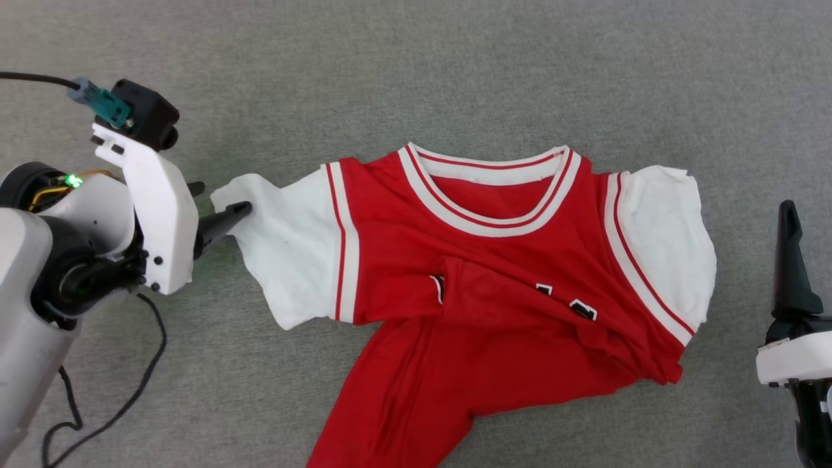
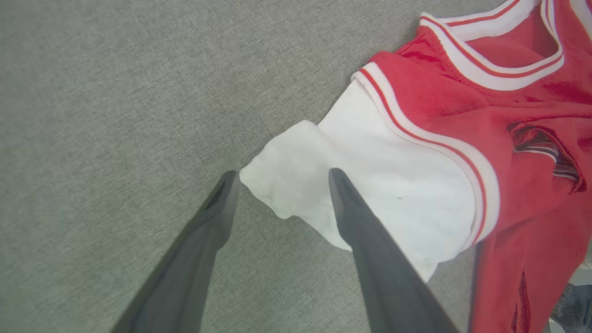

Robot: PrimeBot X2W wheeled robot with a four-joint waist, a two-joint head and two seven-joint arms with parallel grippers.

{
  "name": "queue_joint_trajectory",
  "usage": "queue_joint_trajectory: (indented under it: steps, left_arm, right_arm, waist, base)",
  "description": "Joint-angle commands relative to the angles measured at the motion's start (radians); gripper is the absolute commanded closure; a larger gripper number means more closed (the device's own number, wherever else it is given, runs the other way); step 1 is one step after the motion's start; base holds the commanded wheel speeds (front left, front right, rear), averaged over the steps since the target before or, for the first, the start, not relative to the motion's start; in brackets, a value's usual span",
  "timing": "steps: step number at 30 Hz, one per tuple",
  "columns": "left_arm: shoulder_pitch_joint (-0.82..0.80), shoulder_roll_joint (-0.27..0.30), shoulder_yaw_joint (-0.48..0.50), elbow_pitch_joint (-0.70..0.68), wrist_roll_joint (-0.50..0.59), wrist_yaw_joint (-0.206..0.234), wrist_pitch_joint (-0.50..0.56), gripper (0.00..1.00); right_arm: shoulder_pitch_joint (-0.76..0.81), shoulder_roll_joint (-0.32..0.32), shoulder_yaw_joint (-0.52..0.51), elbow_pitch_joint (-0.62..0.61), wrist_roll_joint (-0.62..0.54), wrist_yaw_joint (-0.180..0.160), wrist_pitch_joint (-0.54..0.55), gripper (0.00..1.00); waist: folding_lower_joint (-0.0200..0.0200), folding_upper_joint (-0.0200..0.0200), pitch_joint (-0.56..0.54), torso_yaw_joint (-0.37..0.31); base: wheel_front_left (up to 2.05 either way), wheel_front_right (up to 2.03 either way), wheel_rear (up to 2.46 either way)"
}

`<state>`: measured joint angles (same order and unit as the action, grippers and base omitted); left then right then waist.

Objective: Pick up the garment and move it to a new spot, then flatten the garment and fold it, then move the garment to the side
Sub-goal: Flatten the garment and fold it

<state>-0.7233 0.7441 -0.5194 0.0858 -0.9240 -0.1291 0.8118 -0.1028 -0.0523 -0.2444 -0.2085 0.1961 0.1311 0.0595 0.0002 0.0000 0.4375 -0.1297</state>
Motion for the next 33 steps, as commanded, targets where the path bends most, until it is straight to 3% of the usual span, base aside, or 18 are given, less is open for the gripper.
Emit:
queue_joint_trajectory:
  steps: [1,11,12,13,19,24,28,33]
  left_arm:
    - [-0.018,0.006,-0.007,0.011,-0.003,0.000,0.004,0.00]
    - [-0.050,0.023,-0.136,0.114,0.014,0.001,0.037,0.00]
    - [-0.047,0.024,-0.152,0.123,0.014,0.001,0.039,0.58]
    - [-0.043,0.026,-0.167,0.128,0.010,0.001,0.041,1.00]
    - [-0.041,0.029,-0.183,0.142,-0.023,0.000,-0.039,1.00]
    - [-0.033,0.068,-0.189,0.115,-0.001,0.001,-0.152,1.00]
    - [0.000,0.097,-0.179,0.064,-0.012,0.001,-0.228,1.00]
    - [0.044,0.143,-0.159,-0.056,-0.006,0.007,-0.288,1.00]
  right_arm:
    - [-0.012,0.003,0.003,0.005,0.005,-0.001,-0.006,0.00]
    - [-0.032,0.003,0.007,0.047,0.020,-0.001,-0.037,0.00]
    - [-0.034,0.003,0.007,0.050,0.018,-0.001,-0.039,0.00]
    - [-0.037,0.003,0.008,0.053,0.016,-0.001,-0.039,0.00]
    - [-0.033,0.003,0.000,0.057,-0.011,-0.001,-0.011,0.00]
    - [-0.026,0.001,0.017,0.036,-0.054,-0.001,0.066,0.00]
    - [-0.014,-0.076,0.051,0.029,-0.069,-0.001,0.199,0.00]
    - [-0.040,-0.223,0.102,0.017,-0.003,-0.001,0.478,0.00]
  waist:
    - [-0.0002,0.0000,0.020,-0.016]
    - [-0.0002,0.0000,0.070,-0.037]
    - [-0.0002,0.0000,0.071,-0.036]
    - [-0.0002,0.0000,0.071,-0.035]
    - [-0.0002,0.0000,0.031,-0.001]
    - [-0.0002,0.0000,-0.030,0.042]
    - [-0.0002,0.0000,-0.077,0.080]
    - [-0.0002,0.0000,-0.108,0.134]
  base:
    - [0.00,0.00,0.00]
    - [0.00,0.00,0.00]
    - [0.00,0.00,0.00]
    - [0.00,0.00,0.00]
    - [0.00,0.00,0.00]
    - [0.00,0.00,0.00]
    - [0.00,0.00,0.00]
    - [0.00,0.00,0.00]
